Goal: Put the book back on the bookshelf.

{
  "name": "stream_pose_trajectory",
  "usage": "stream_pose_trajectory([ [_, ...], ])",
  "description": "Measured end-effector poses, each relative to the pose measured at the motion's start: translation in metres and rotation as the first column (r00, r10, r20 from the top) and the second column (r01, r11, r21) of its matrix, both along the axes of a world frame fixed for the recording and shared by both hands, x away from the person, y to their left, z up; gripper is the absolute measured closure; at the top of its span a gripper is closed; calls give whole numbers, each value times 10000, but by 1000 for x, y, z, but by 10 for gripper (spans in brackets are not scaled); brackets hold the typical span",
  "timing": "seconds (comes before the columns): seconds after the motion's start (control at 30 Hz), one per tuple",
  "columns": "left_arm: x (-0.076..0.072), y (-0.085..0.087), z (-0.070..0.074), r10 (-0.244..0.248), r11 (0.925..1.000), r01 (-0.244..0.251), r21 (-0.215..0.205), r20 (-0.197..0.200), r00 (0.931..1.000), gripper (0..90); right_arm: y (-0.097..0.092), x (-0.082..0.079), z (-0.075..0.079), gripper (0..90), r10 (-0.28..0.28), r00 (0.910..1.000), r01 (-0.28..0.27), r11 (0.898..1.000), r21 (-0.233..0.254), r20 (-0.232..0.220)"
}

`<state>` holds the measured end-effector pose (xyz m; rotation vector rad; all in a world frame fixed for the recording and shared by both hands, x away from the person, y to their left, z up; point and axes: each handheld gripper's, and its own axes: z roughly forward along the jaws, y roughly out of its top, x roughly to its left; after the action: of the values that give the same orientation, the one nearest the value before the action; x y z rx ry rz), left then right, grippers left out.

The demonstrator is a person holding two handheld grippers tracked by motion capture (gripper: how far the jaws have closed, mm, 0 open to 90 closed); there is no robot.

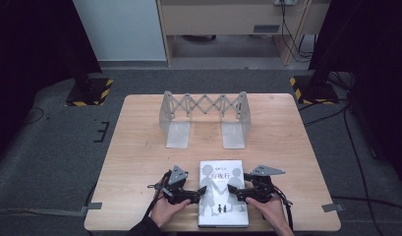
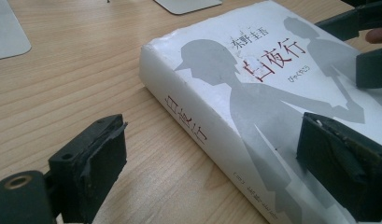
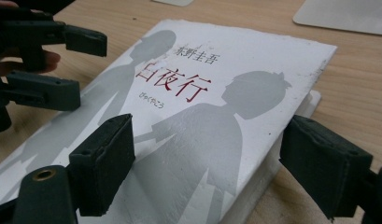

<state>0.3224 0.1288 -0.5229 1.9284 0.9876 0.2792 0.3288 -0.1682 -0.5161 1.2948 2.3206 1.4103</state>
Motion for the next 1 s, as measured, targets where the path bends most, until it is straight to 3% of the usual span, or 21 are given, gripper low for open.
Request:
stream_pose_trajectory([
  [0.3, 0, 2, 0, 16, 9999, -16, -102, 13, 10000, 70, 1, 1, 8, 190, -141, 9986, 98, 9965, 836, 501],
  [0.47, 0, 2, 0, 29, 9999, -29, -158, 27, 10000, 67, 4, 2, 11, 196, -169, 9990, 106, 9892, 1460, 420],
  [0.8, 0, 3, -1, 10, 9998, -8, -214, 77, 10000, 64, 18, 2, 8, 213, 127, 9996, -159, 9902, 1389, 239],
  [1.0, 1, 4, -2, -23, 9996, 26, -272, 92, 10000, 61, 17, 5, 6, 289, 182, 9998, -167, 9887, 1489, -93],
])
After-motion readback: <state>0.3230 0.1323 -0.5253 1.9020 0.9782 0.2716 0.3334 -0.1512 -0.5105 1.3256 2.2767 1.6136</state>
